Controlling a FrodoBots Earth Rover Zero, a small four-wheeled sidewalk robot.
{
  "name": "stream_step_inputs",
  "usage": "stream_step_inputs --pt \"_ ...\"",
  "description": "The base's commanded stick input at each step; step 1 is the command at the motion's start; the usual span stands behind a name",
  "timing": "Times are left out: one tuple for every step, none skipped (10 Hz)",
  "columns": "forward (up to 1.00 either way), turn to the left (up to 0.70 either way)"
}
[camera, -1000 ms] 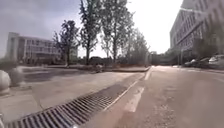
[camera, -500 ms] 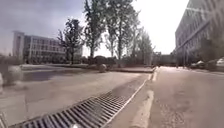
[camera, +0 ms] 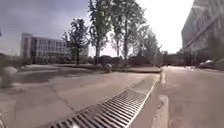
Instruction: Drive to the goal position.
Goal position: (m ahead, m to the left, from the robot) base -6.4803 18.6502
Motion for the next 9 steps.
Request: stream_step_inputs --pt "0.69 0.14" --pt "0.69 0.14" --pt "0.69 0.14" --pt "0.69 0.14" --pt "0.69 0.14" --pt "0.69 0.14" --pt "0.69 0.14" --pt "0.69 0.14" --pt "0.69 0.14"
